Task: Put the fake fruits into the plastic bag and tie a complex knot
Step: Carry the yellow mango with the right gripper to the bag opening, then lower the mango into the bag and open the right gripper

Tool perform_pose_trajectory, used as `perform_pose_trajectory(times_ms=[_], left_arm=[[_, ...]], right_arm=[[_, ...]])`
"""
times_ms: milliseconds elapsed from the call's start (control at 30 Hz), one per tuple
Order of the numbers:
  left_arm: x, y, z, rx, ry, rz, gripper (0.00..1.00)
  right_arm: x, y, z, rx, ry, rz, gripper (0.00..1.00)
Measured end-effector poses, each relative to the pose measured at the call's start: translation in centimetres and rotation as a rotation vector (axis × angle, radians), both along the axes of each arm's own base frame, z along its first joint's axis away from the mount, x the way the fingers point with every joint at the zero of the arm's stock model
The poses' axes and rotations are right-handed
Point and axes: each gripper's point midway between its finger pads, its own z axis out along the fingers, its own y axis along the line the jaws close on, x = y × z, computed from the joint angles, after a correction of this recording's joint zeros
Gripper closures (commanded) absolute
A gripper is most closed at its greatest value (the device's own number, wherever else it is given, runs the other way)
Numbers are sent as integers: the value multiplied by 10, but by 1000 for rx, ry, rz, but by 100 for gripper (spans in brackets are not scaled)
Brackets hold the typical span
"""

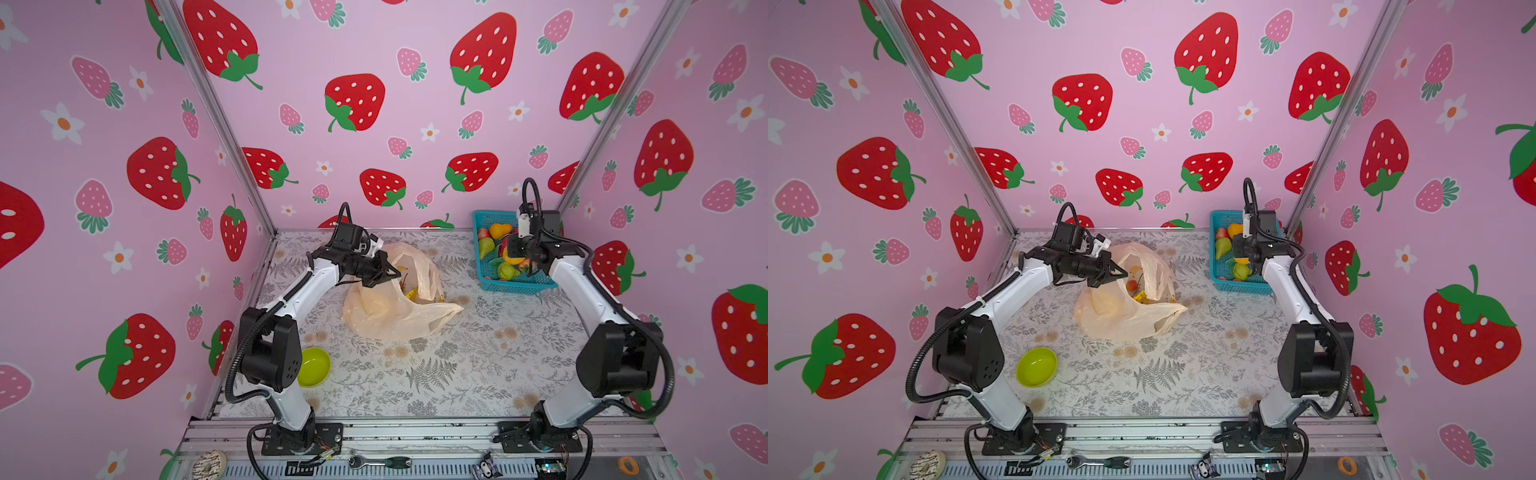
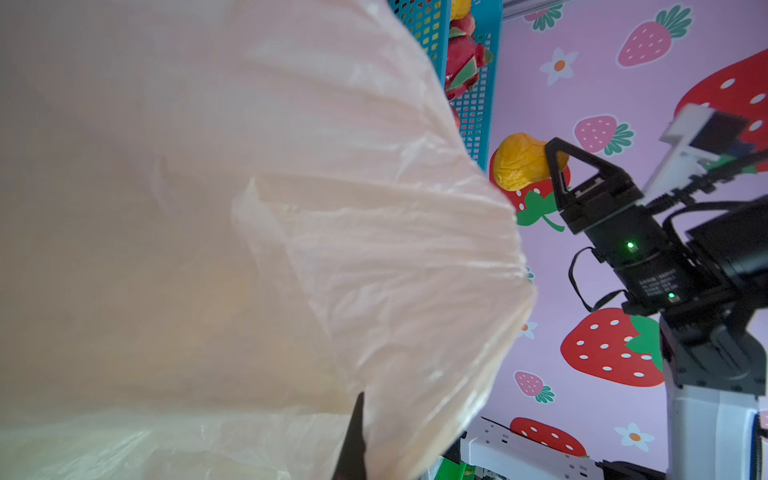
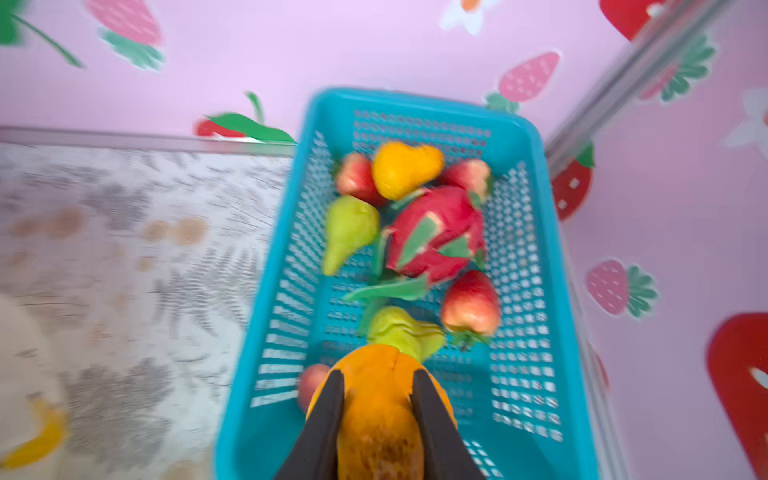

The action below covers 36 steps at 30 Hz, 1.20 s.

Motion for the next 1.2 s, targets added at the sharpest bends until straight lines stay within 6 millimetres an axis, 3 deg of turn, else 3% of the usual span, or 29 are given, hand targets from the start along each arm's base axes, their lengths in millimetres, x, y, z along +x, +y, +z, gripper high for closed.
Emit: perform_pose_trajectory(times_ms=[133,233,400,533,700,967,1200], left_arm=[[0,0,0,0,0,0,100],[0,0,0,0,0,0,100],[0,0,0,0,0,0,100],[-1,-1,0,0,0,-3,100],[-2,-3,0,0,1,-8,100],[-3,-5,0,-2,2,-13,100],[-4,-5,1,-4,0,-14,100]], right_arm=[[-36,69,-9,129,19,213,76],[-68,110,-41,194,107,344,76],[-117,142,-89,305,272,474,76],[-139,167,-93,387,315,569,76],[-149,201,-86,474,309,664,76],[-140,238,-109,560,344,663,75],[-116,251,-76,671,199,592,75]])
